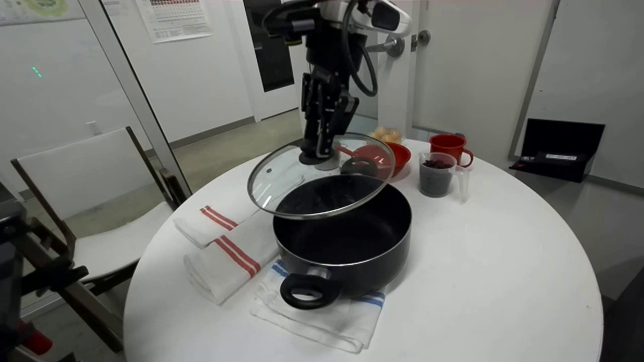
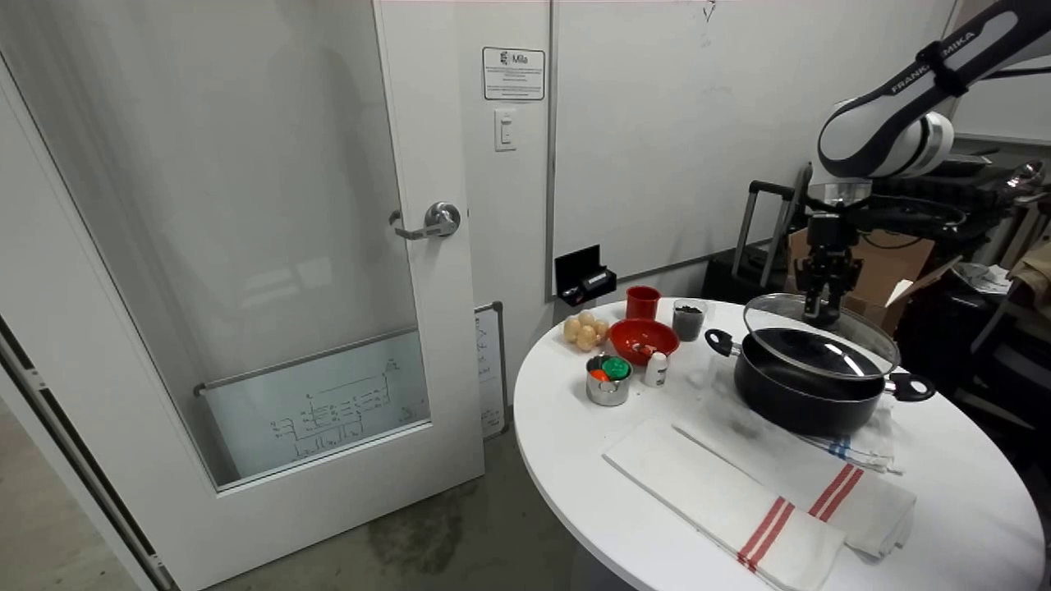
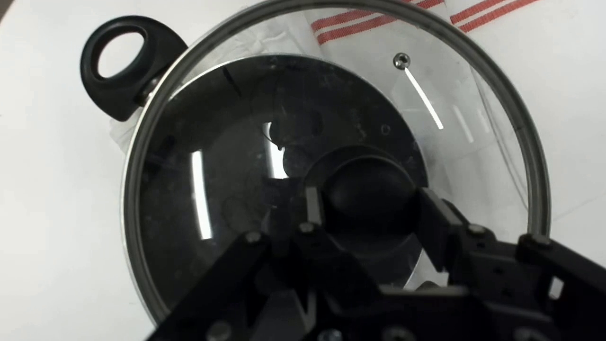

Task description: Pick up the lid, then place it on the pot

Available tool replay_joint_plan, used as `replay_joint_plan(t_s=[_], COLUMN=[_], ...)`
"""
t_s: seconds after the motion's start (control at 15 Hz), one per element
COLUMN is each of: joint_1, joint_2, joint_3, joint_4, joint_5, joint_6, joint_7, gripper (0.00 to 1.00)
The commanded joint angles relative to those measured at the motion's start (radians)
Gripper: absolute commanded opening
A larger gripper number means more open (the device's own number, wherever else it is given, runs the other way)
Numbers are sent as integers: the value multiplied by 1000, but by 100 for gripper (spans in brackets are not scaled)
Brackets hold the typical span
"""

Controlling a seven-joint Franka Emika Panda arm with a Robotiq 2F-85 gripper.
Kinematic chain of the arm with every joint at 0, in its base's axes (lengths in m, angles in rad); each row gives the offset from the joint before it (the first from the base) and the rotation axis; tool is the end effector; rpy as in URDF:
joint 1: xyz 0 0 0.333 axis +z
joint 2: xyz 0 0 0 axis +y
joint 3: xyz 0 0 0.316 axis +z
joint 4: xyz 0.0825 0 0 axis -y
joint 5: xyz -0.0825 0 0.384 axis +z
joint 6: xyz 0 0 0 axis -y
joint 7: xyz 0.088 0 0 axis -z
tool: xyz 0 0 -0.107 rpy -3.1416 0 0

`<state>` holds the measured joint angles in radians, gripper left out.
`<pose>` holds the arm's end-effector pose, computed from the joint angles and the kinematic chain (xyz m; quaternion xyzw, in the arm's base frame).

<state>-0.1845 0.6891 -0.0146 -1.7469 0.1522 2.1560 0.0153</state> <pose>0.6206 -0.1184 0.1588 -0.9767 0.1548 0.1336 0.0646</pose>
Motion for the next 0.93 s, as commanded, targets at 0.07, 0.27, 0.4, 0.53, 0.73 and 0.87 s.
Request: replay_joint_plan(t_s=[0.07, 0.27, 0.4, 0.53, 0.73, 0.87], joint_1=[-32, -44, -47, -48, -49, -48], joint_2=[21, 57, 81, 104, 133, 150], joint_3=[-12, -15, -16, -18, -18, -18], joint_4=[17, 42, 59, 80, 115, 139], joint_5=[58, 61, 61, 59, 56, 54], joint_6=[-6, -16, -21, -28, -37, -45], joint_7=[-12, -11, -8, -5, -2, 0], gripper=[25, 25, 25, 25, 25, 25])
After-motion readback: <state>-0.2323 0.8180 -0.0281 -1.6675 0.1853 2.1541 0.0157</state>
